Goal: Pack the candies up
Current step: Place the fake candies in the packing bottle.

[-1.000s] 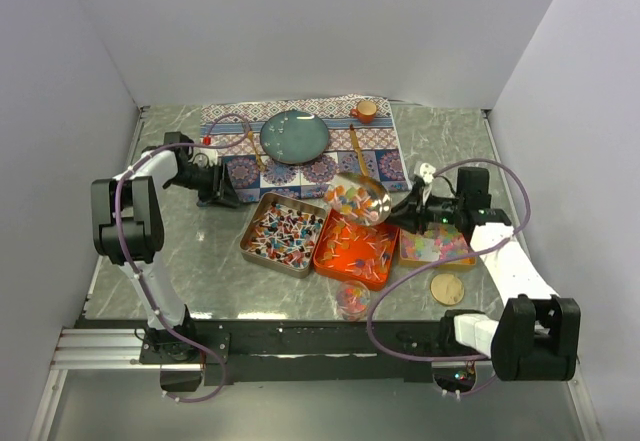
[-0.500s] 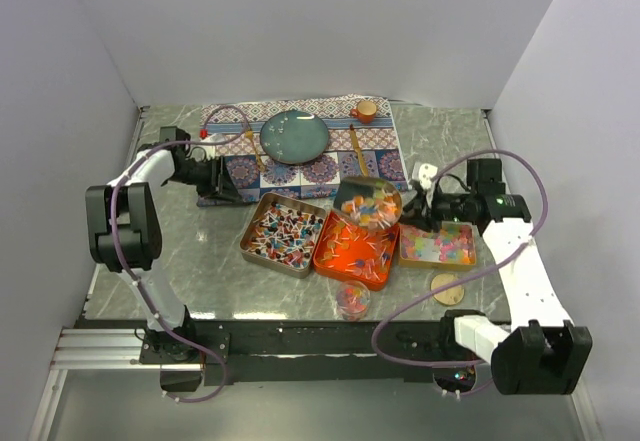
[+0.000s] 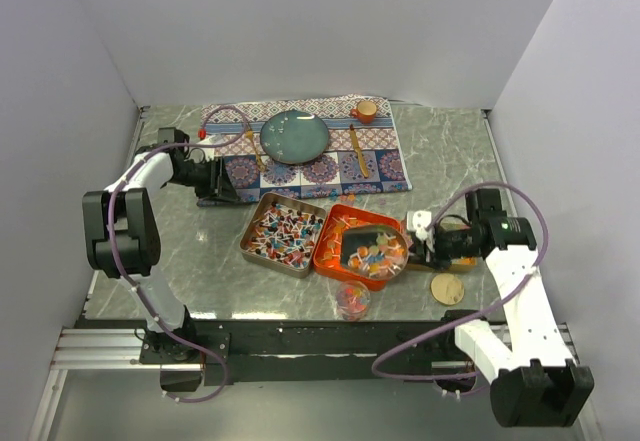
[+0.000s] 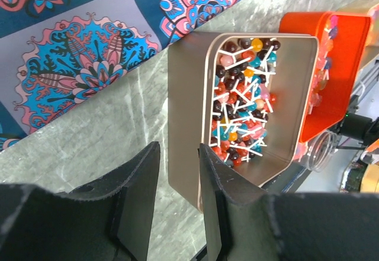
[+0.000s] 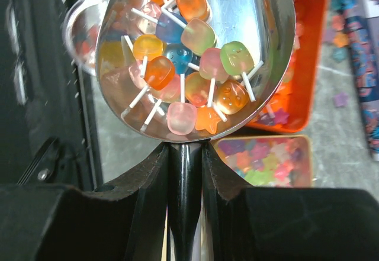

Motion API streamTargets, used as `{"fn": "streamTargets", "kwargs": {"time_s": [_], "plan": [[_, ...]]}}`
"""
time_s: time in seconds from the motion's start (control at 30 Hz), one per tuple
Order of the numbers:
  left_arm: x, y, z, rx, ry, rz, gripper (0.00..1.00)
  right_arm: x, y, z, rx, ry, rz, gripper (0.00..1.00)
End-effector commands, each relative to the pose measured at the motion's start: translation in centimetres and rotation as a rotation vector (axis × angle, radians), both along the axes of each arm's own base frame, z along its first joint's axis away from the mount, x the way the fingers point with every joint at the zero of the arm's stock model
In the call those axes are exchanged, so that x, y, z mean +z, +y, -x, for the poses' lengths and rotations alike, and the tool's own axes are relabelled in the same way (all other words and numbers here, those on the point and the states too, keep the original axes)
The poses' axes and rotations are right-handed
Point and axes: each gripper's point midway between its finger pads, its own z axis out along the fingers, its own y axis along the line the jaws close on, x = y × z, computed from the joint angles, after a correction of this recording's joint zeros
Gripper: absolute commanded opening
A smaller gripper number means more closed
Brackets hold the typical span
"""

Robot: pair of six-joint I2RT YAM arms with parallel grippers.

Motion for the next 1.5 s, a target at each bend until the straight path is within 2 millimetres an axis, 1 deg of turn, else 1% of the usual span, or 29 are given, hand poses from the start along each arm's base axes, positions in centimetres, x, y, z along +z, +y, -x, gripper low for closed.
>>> {"fn": "streamTargets", "kwargs": {"time_s": [0.0, 0.17, 0.3, 0.43, 0.5, 0.63, 0.7, 0.8, 0.93, 1.03, 1.2, 1.37, 1.47], "plan": [[1.0, 0.4, -0.5, -0.014, -0.059, -0.027, 0.39, -0.5, -0.5, 2.0, 0.062, -0.048, 0.05, 0.0], [1.3, 0.6, -0.8, -0.008, -0.072, -0.035, 0.39, -1.3, -1.2, 2.9, 0.085, -0.034, 0.106, 0.0], [1.5, 0.5, -0.6, -0.008, -0.075, -0.029, 0.39, -1.9, -2.2, 2.8, 0.115, -0.065, 0.179, 0.0], [1.2, 0.4, -0.3, -0.005, -0.072, -0.026, 0.39, -2.0, -2.6, 2.8, 0.152, -0.072, 0.21, 0.0], [1.1, 0.5, -0.3, -0.002, -0.073, -0.029, 0.39, -1.8, -2.6, 2.8, 0.16, -0.08, 0.216, 0.0], [0.9, 0.8, -0.3, 0.006, -0.075, -0.036, 0.39, -2.2, -2.8, 3.3, 0.21, -0.082, 0.251, 0.0], [0.7, 0.9, -0.3, 0.01, -0.073, -0.039, 0.39, -2.3, -3.0, 3.2, 0.208, -0.089, 0.262, 0.0], [0.4, 1.0, -0.2, 0.014, -0.07, -0.039, 0.39, -2.3, -2.7, 3.2, 0.238, -0.093, 0.28, 0.0], [0.2, 1.0, -0.2, 0.02, -0.067, -0.031, 0.39, -1.5, -2.5, 2.9, 0.252, -0.11, 0.294, 0.0], [0.2, 1.0, -0.4, 0.023, -0.07, -0.022, 0.39, -1.4, -2.4, 2.7, 0.273, -0.122, 0.327, 0.0], [0.8, 0.7, -0.9, 0.03, -0.079, 0.01, 0.4, -1.6, -2.1, 3.1, 0.304, -0.118, 0.374, 0.0], [2.1, 0.0, -1.4, 0.039, -0.093, 0.059, 0.4, -1.8, -2.2, 2.5, 0.273, -0.093, 0.406, 0.0], [2.6, -0.1, -1.4, 0.036, -0.11, 0.078, 0.4, -1.9, -2.3, 1.8, 0.249, -0.085, 0.421, 0.0]]}}
